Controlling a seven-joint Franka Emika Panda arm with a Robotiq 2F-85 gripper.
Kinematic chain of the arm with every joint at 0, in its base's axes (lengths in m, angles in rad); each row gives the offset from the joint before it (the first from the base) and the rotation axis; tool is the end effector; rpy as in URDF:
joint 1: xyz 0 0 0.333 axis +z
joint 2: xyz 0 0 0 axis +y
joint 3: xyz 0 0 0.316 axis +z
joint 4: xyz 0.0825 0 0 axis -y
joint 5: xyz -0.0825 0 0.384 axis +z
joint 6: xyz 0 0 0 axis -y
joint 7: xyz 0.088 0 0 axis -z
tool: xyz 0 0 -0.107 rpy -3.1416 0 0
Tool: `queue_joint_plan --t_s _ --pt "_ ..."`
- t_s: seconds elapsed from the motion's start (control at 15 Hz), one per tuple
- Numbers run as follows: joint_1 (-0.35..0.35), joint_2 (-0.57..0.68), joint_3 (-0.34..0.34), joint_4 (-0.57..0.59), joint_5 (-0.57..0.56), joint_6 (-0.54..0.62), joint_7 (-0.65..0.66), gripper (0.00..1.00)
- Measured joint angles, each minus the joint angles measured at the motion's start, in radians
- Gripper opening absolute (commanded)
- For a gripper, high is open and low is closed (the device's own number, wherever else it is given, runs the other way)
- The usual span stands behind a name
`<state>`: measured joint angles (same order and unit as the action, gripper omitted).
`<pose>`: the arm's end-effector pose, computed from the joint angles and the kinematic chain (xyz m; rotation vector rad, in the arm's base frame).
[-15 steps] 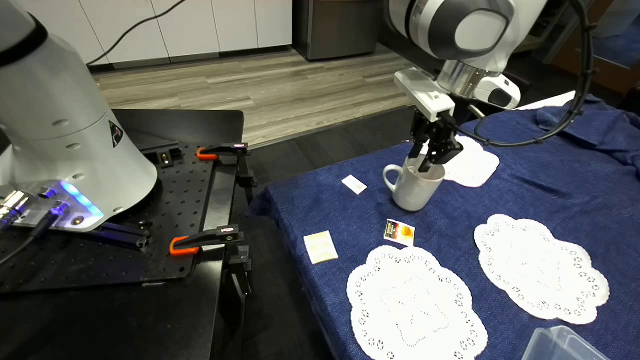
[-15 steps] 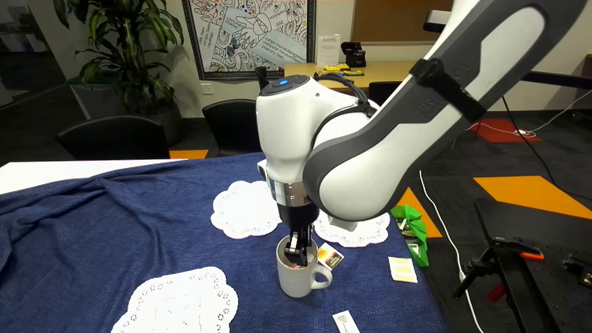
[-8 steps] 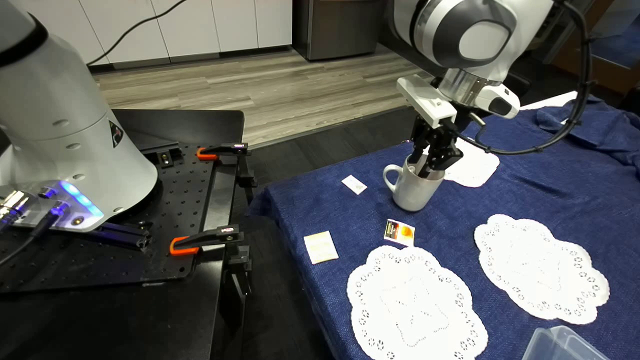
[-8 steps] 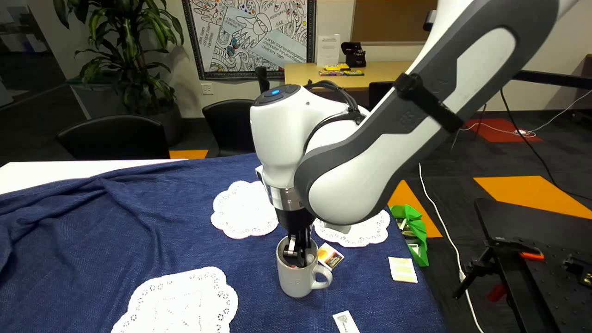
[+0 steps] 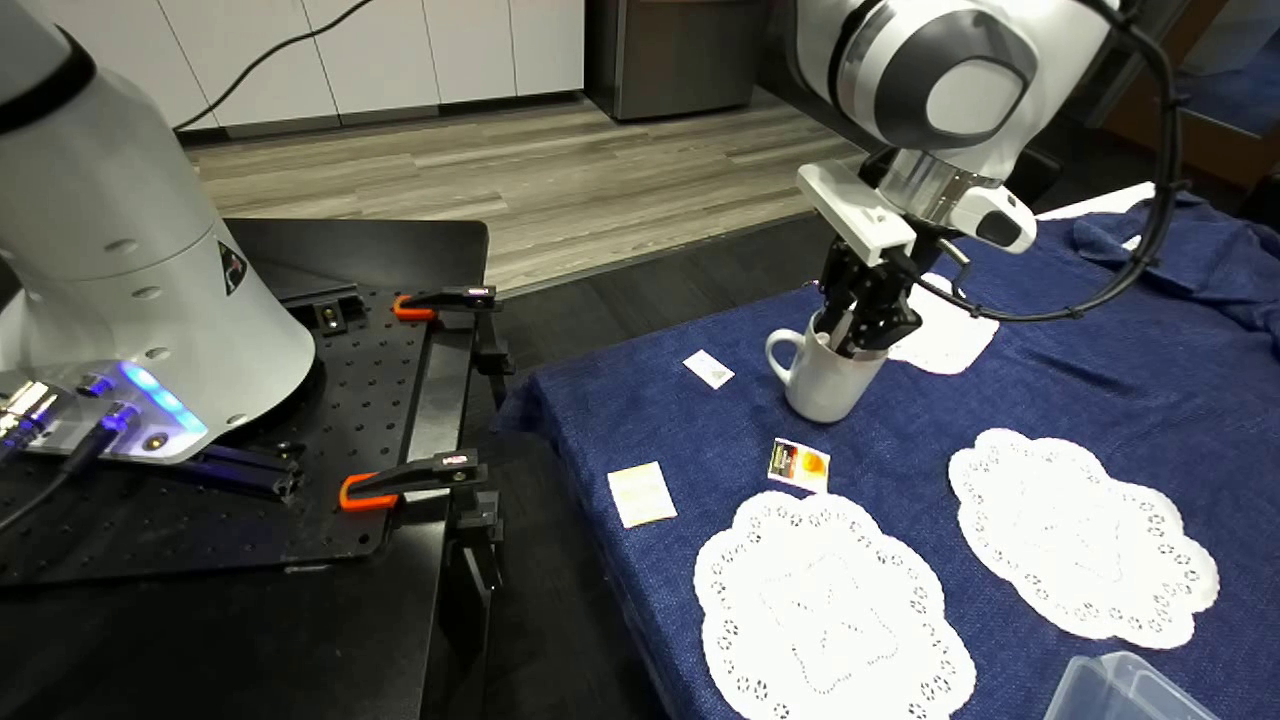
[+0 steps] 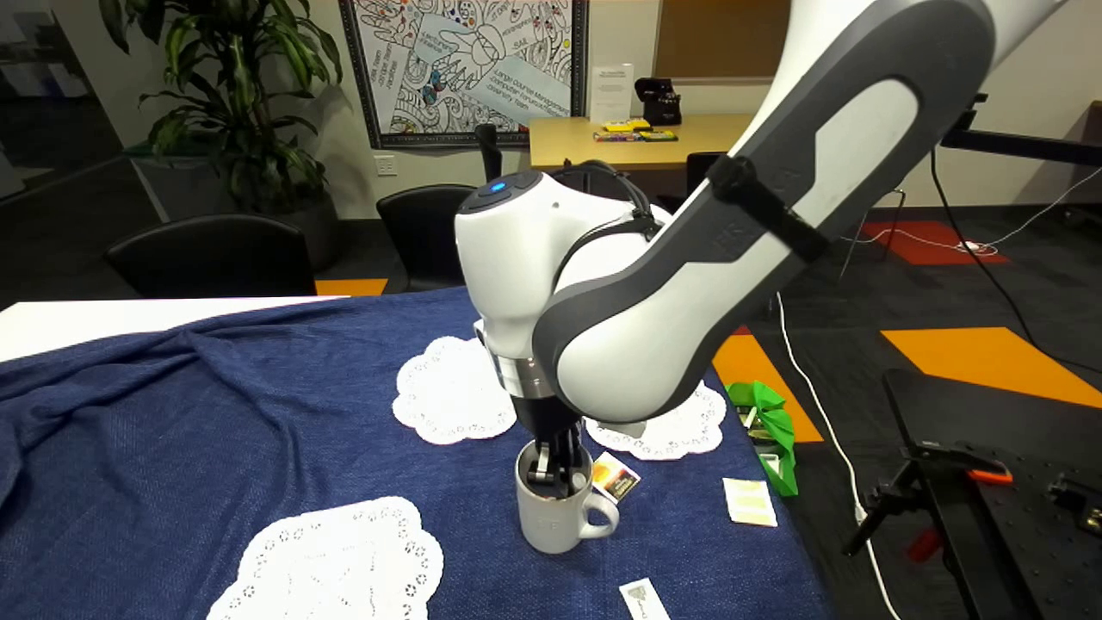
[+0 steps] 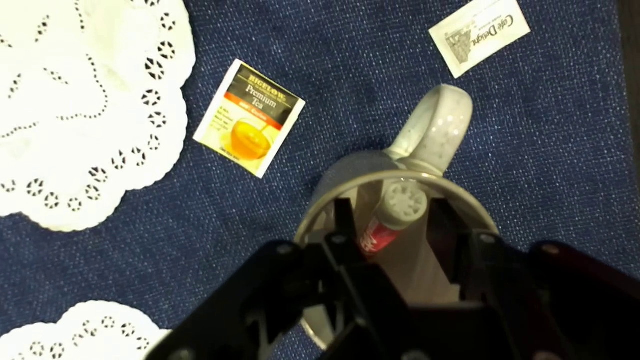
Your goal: Take the marker out of the cup and put it on the table
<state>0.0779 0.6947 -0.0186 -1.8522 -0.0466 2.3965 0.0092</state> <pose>0.6191 0.0367 0.1322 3.0836 0.1391 -0.2303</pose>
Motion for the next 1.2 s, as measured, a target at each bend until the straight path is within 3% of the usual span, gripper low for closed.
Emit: queue_joint_plan --t_s 0.13,0.2,0.8,1.2 --pt "0.0 0.008 0.0 0.011 0.0 -0.02 0.0 0.0" --pt "0.0 0.01 0.0 0.015 0.0 -0.027 0.0 0.05" --pt "0.009 -0.01 -0.004 0.026 -0.012 -0.052 0.059 0.05" --pt "0.03 -0.16 -0.005 -0.057 -0.06 -0.054 0.103 0.05"
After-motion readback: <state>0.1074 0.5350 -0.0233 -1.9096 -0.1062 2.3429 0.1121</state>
